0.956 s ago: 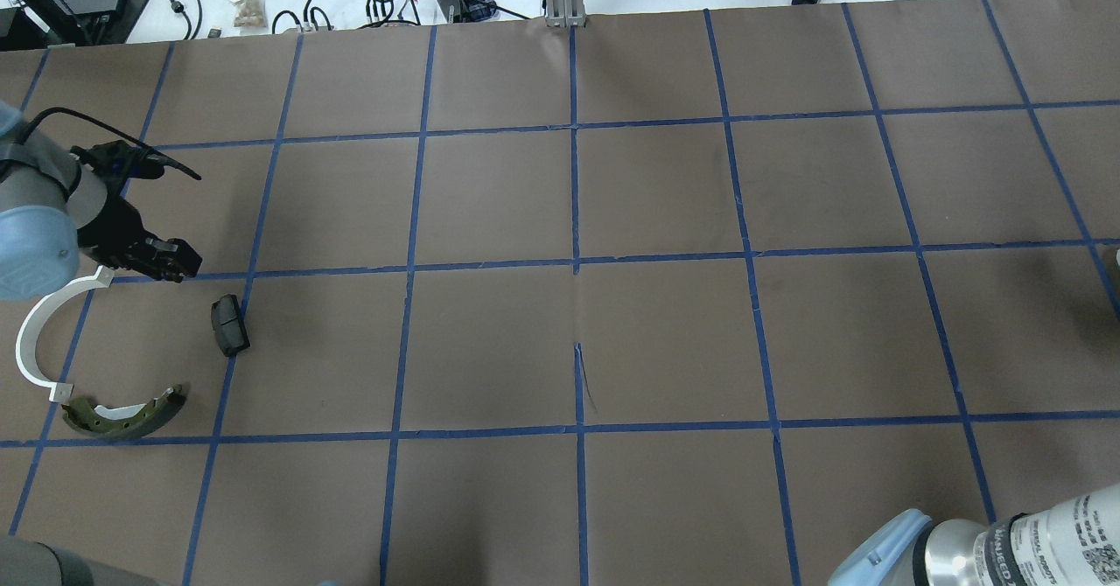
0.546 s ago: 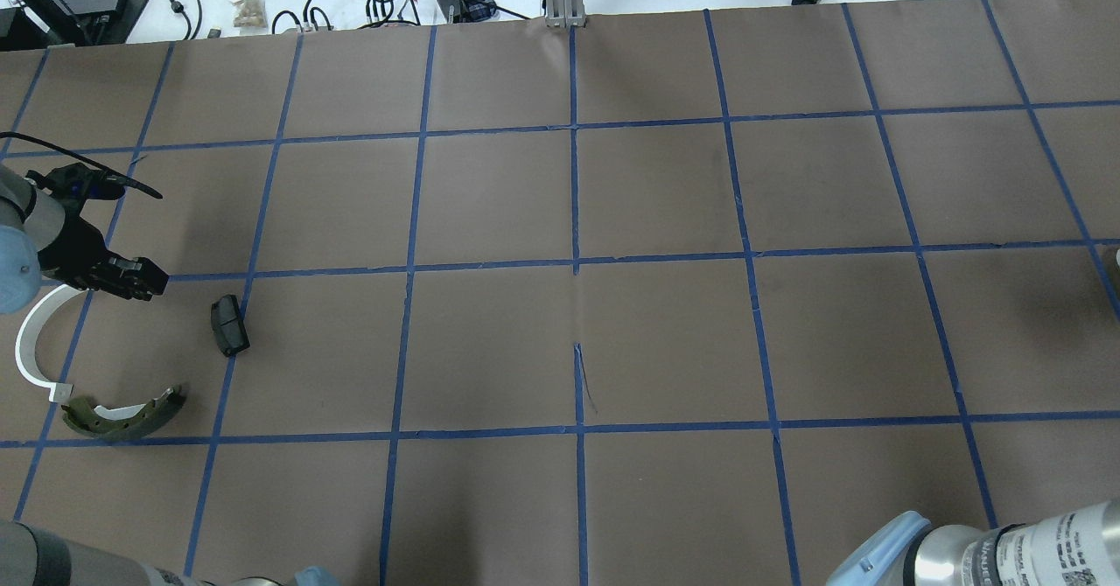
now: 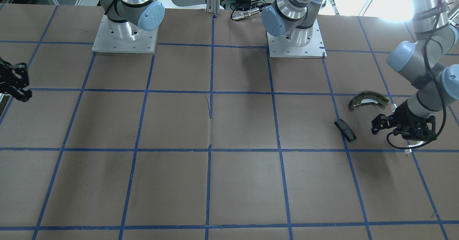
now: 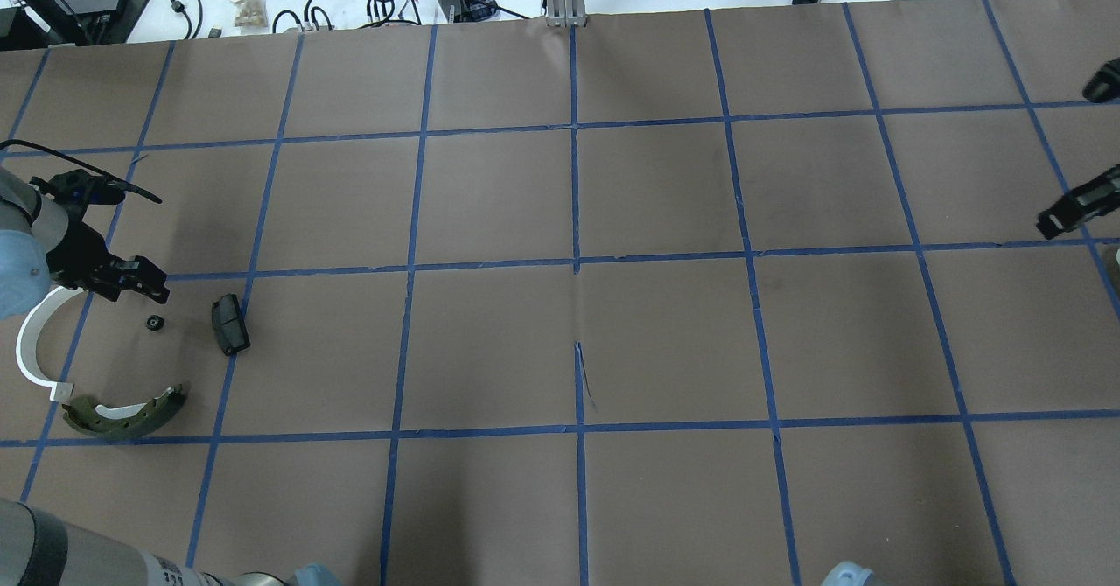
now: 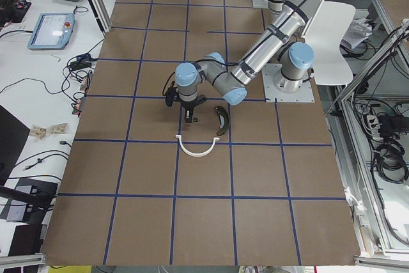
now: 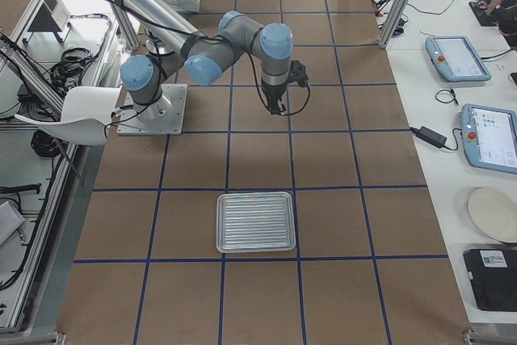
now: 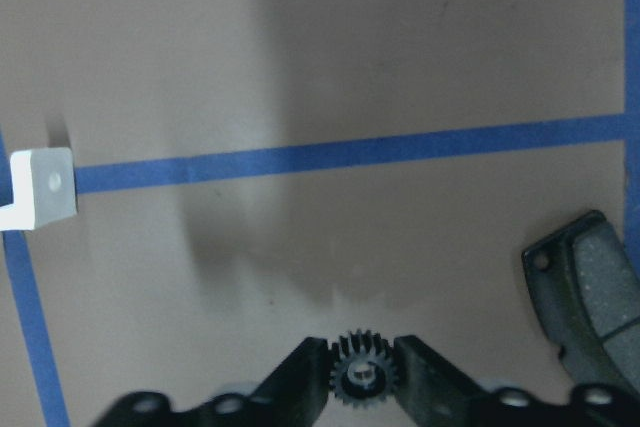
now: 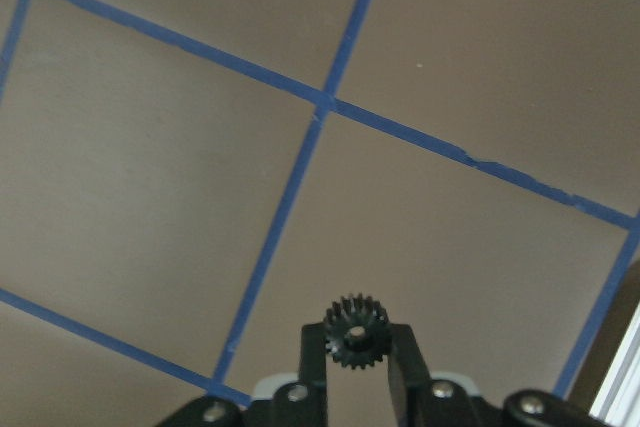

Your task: Place bearing gear from tray to pile

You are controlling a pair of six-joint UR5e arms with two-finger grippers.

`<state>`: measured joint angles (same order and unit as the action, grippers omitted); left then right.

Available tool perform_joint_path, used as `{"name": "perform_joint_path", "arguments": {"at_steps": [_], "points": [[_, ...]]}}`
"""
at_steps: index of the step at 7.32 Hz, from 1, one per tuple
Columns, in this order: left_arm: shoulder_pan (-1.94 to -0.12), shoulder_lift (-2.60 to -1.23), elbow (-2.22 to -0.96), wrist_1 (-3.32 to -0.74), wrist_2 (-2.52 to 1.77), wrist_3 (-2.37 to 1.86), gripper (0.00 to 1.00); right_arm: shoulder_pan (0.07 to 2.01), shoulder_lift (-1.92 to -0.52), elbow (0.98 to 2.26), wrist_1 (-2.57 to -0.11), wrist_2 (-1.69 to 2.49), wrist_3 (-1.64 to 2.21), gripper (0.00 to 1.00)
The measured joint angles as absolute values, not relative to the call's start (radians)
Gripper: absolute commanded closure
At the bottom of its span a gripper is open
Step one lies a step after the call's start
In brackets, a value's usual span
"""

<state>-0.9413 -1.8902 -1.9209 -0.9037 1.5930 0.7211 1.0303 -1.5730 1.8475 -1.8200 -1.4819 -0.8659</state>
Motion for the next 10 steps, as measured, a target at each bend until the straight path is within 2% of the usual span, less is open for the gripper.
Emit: {"name": "perform_joint_path", "arguments": {"at_steps": [2,4,7,8,9,10], "points": [[-1.049,-1.807,-1.875,-1.052,1.599,0.630,0.00,1.253,-1.586,1.853,-1.829,-1.487,-0.517,0.93],[-1.143,-1.731,-1.847,-1.186,1.590,0.521,0.00,1.479,-1.526,1.854,-1.918,-1.489,-0.145,0.93],[-1.311,-1.688,-1.843,-1.212,1.590,0.404,0.00,1.804,-1.269,1.846,-2.274,-1.515,0.359,0.93],[-1.360,-1.684,-1.840,-1.208,1.586,0.385,0.00,1.876,-1.177,1.842,-2.402,-1.523,0.460,0.86],[-1.394,-1.686,-1.831,-1.206,1.583,0.359,0.00,1.920,-1.110,1.838,-2.487,-1.532,0.511,0.37],[-1.414,-1.691,-1.824,-1.205,1.581,0.337,0.00,1.941,-1.072,1.831,-2.525,-1.539,0.531,0.00]]}}
